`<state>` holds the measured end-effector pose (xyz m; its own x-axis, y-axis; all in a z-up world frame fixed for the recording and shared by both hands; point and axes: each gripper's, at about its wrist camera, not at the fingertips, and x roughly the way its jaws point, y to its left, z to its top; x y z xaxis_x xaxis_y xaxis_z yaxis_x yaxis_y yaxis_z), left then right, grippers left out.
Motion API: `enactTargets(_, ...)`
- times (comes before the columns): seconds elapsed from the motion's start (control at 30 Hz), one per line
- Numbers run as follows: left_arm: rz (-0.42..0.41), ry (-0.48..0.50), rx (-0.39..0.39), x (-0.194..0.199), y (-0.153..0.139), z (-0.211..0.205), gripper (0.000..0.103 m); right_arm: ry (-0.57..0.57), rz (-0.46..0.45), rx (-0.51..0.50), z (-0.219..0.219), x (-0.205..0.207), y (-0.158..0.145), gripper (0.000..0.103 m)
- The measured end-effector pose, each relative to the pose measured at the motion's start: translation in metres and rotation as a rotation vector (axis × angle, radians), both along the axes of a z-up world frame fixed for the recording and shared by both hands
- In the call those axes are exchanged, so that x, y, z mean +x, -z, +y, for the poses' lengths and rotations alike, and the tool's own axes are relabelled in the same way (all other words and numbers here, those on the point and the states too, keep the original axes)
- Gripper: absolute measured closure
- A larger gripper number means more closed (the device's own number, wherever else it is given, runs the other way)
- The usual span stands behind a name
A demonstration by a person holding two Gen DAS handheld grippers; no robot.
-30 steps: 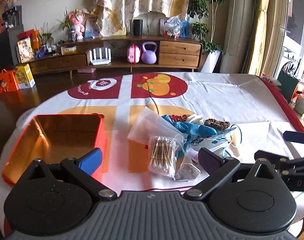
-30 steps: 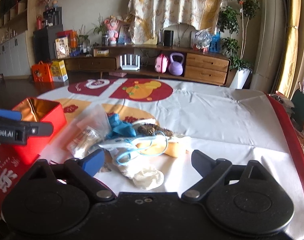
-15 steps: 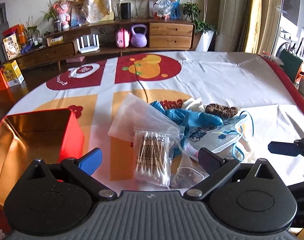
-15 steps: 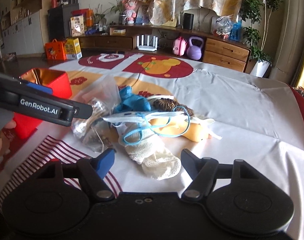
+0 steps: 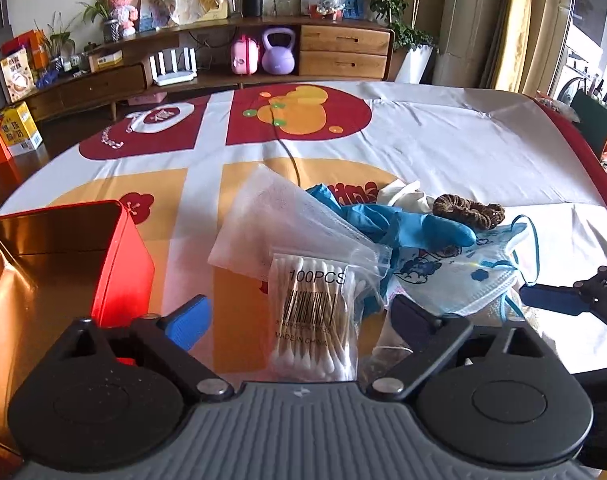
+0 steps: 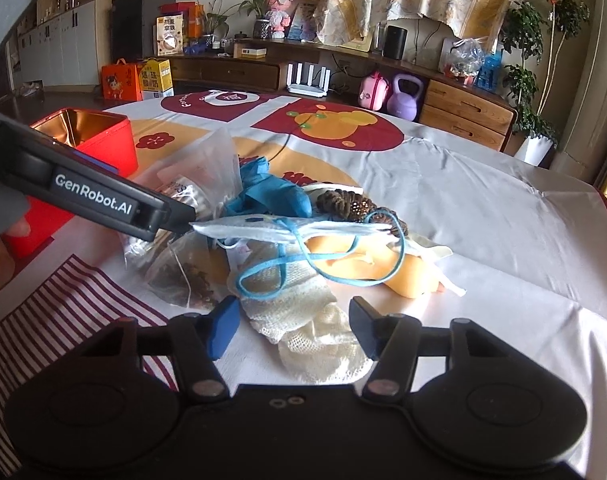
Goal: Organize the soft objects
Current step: 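Reach the left tool to the cotton swab bag while the right tool reaches the white cloth, then close the left gripper on the swab bag while the right gripper grasps the white cloth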
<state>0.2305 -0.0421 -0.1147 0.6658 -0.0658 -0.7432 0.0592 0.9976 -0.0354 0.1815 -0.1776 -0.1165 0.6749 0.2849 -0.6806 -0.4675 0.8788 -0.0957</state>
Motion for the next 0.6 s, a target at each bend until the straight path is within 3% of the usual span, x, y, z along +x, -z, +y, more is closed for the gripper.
enactTargets(0.1, 0.021, 0.001, -0.014, 0.0045, 0.0049, 0.0035, 0.019, -0.006, -0.002, -0.011, 0.0027, 0.0022, 0.0042, 0.047)
enactTargets(0.23, 0.046, 0.012, -0.03, 0.0088, 0.0099, 0.0048, 0.04, -0.008, -0.005, -0.013, 0.0052, 0.0033, 0.007, 0.052)
enactTargets(0.3, 0.049, 0.015, -0.035, 0.0092, 0.0109, 0.005, 0.044, -0.009, -0.007, -0.012, 0.0049, 0.0027, 0.0067, 0.053)
enactTargets(0.47, 0.05, 0.027, -0.041, 0.0078, 0.01, 0.0032, 0.065, -0.003, -0.004, -0.001, 0.0034, -0.0002, 0.0054, 0.064)
enactTargets(0.6, 0.045, 0.038, -0.031, 0.0042, 0.0085, 0.0015, 0.067, 0.002, -0.009, 0.008, 0.0025, -0.0037, 0.0019, 0.073)
